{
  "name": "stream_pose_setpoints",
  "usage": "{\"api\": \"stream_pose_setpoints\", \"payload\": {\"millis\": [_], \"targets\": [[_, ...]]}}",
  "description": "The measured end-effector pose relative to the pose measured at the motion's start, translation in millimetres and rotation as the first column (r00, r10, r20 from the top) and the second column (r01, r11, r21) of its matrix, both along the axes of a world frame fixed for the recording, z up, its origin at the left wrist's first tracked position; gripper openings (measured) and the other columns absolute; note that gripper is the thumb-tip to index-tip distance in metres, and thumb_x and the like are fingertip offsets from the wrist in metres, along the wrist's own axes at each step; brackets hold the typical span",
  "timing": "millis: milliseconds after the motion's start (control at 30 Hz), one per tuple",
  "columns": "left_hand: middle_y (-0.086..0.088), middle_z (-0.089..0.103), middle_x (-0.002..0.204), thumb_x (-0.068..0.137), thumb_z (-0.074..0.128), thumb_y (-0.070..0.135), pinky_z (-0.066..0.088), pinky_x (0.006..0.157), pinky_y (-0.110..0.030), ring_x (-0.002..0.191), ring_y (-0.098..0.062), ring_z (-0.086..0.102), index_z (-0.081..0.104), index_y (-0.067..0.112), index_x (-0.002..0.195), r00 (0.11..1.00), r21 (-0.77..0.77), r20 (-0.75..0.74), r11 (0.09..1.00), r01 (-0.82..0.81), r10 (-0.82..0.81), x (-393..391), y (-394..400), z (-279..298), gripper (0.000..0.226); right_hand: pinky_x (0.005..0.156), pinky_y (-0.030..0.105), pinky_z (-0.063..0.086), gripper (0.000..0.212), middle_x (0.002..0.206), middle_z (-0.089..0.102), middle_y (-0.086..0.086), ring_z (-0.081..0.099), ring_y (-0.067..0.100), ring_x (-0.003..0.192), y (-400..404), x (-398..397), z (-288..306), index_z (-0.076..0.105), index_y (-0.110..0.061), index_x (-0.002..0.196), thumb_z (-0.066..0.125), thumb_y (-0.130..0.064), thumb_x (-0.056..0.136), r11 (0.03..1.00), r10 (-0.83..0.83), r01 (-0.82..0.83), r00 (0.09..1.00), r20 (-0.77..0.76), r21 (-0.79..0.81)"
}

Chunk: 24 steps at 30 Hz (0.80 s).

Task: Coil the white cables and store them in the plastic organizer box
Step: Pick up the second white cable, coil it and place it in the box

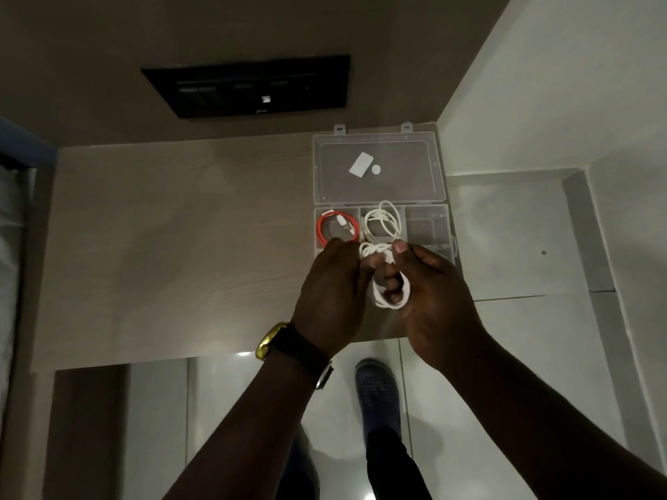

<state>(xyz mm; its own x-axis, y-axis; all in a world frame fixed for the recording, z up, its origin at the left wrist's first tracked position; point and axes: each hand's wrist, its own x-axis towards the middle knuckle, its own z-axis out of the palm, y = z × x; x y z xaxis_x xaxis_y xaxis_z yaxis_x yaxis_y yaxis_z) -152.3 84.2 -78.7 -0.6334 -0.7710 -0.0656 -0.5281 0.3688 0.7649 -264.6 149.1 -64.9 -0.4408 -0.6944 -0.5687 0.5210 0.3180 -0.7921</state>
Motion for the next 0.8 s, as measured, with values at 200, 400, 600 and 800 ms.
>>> {"api": "stream_pose_setpoints", "payload": {"millis": [200, 400, 600, 800], "targets": [[-0.018, 0.061, 0.114, 0.095, 0.053, 0.012, 0.042, 0.088, -0.029, 0.104, -0.026, 0.055, 0.062, 0.002, 0.116, 1.000, -0.020, 0.007, 1.000, 0.000, 0.000, -61.3, -8.5, -22.4, 0.024, 0.079, 0.038, 0.047, 0.027, 0.081, 0.061, 0.018, 0.058, 0.029, 0.078, -15.0, -54.3, -22.8, 0.066, -0.009, 0.083, 0.052, -0.023, 0.101, 0.986, -0.067, 0.092, 0.982, -0.179, 0.136], [-0.014, 0.052, 0.098, 0.093, 0.054, 0.018, 0.042, 0.076, -0.033, 0.088, -0.031, 0.053, 0.072, 0.013, 0.094, 0.980, -0.111, 0.181, 0.991, -0.068, 0.088, -116.7, -31.7, -45.7, 0.019, 0.083, 0.042, 0.054, 0.027, 0.087, 0.072, 0.007, 0.068, 0.023, 0.084, -41.3, -104.3, -58.0, 0.068, -0.007, 0.095, 0.048, -0.023, 0.102, 0.983, 0.108, -0.003, 0.822, -0.559, 0.186], [-0.018, 0.059, 0.098, 0.091, 0.055, 0.015, 0.047, 0.075, -0.039, 0.085, -0.037, 0.061, 0.068, 0.007, 0.096, 0.958, -0.087, 0.283, 0.996, -0.007, 0.031, -138.0, -45.4, -60.3, 0.016, 0.083, 0.031, 0.048, 0.028, 0.103, 0.074, 0.012, 0.067, 0.027, 0.097, -46.1, -126.5, -84.4, 0.072, -0.007, 0.104, 0.050, -0.024, 0.102, 0.960, 0.279, -0.129, 0.474, -0.835, 0.247], [-0.018, 0.064, 0.098, 0.087, 0.059, 0.013, 0.048, 0.073, -0.037, 0.085, -0.036, 0.063, 0.066, 0.006, 0.098, 0.972, -0.142, 0.225, 0.989, -0.032, 0.064, -135.6, -38.8, -62.5, 0.015, 0.081, 0.033, 0.034, 0.026, 0.099, 0.066, 0.010, 0.058, 0.030, 0.094, -30.1, -132.1, -102.1, 0.073, -0.015, 0.103, 0.051, -0.029, 0.100, 0.936, 0.342, -0.139, 0.144, -0.929, 0.324]]}}
